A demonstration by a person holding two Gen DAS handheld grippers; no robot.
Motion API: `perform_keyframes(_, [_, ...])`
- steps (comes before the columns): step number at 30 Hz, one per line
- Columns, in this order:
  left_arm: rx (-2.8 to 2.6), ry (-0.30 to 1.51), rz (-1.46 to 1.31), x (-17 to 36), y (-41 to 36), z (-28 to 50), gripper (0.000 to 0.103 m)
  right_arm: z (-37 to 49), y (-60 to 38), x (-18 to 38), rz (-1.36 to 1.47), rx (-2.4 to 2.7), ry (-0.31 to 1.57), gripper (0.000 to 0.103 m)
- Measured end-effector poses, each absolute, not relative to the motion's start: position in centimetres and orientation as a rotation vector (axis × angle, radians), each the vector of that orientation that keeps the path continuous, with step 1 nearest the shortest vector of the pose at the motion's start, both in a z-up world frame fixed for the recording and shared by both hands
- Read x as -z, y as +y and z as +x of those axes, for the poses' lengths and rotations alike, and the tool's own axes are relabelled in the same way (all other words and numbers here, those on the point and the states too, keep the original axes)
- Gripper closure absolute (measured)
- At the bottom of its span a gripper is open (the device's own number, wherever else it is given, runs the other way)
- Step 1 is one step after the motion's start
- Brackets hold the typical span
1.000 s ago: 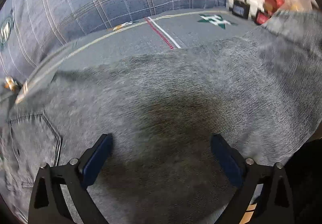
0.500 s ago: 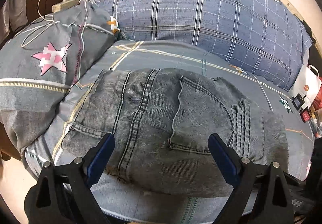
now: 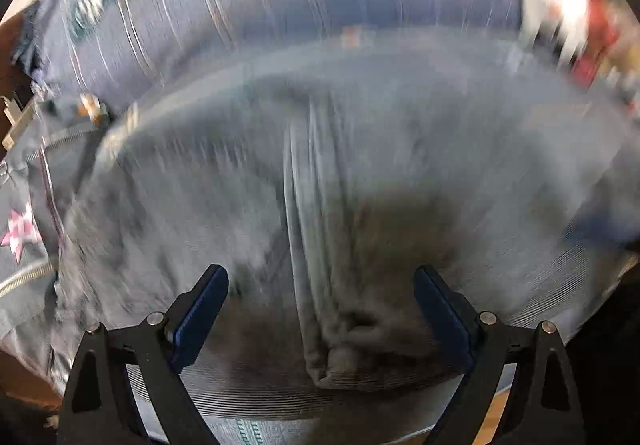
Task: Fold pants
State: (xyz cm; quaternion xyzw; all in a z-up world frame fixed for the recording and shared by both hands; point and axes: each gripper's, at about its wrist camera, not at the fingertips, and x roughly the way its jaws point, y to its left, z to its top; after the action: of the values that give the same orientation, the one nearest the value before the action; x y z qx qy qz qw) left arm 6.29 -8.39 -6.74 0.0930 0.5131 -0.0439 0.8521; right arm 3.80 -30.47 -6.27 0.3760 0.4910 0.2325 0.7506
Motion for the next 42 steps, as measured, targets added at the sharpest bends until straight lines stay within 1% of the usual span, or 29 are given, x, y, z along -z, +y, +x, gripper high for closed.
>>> perform_keyframes(1, [0.09,1.046,0.151,6.8,-7.9,6.0,0.007,4.6,-30.9,5.4,0.829,-0.53,1.059,0.019])
perform_keyframes(2, [0.088,1.05,0.139,6.9,-7.7,6.0,0.007,5.1,-31.4,4.7,0.833,-0.55,1.049,0.019])
perform_keyframes(6, [0.095,1.038,0.17,6.9,-7.9,5.9,0.007,10.1,-30.8,3.7,0.819,-0.604,1.055,0.019])
perform_keyframes(8, [0.095,1.035,0.157,7.0,-7.9,5.7,0.007,12.8,-30.3,5.0,0.822,-0.633,1.094,0.019])
perform_keyframes(11, [0.097,1.031,0.143,7.3,-7.8,5.7,0.007,15.8,-30.3,8.3,0.858,-0.574,1.156,0.019])
perform_keyframes(12, [0.098,1.03,0.141,7.1,-7.8,5.7,0.007,15.7,-30.8,8.3,0.9,-0.578,1.135,0.019])
perform_keyframes(14, [0.104,1.026,0.131,7.0,-7.7,5.6,0.007,14.9,-31.1,7.1,0.878,-0.567,1.121,0.019])
perform_keyframes(17, [0.117,1.023,0.122,7.2,-7.4,5.6,0.006,11.9,-31.4,4.7,0.851,-0.612,1.073,0.019])
perform_keyframes(20, [0.118,1.023,0.115,7.1,-7.3,5.7,0.006,7.6,-31.2,4.0,0.875,-0.63,1.068,0.019])
perform_keyframes(23, [0.135,1.025,0.104,6.8,-6.9,5.9,0.007,3.8,-31.4,5.6,0.888,-0.634,1.099,0.019])
perform_keyframes(25, [0.133,1.02,0.063,6.1,-6.5,5.9,0.007,2.6,-31.0,8.6,0.888,-0.587,1.19,0.019])
perform_keyframes(26, [0.139,1.004,0.037,5.5,-6.2,5.7,0.007,2.3,-31.0,9.8,0.896,-0.582,1.211,0.021])
perform_keyframes(27, [0.146,0.965,0.01,4.6,-5.8,5.2,0.007,2.0,-31.5,9.6,0.914,-0.587,1.172,0.021])
perform_keyframes(28, [0.142,0.941,0.009,4.2,-5.6,4.9,0.007,1.9,-31.8,9.3,0.916,-0.576,1.18,0.021])
perform_keyframes(30, [0.127,0.93,0.046,4.2,-5.7,4.7,0.007,2.1,-31.9,7.8,0.883,-0.572,1.155,0.021])
perform_keyframes(33, [0.106,1.029,0.135,6.9,-6.2,5.3,0.006,3.1,-31.6,5.8,0.845,-0.605,1.119,0.021])
perform_keyframes(35, [0.109,0.995,0.122,7.1,-6.1,5.0,0.006,4.5,-31.3,5.5,0.821,-0.591,1.132,0.021])
perform_keyframes(42, [0.136,0.972,0.121,7.6,-5.8,4.8,0.005,12.5,-30.0,4.2,0.823,-0.615,1.109,0.021])
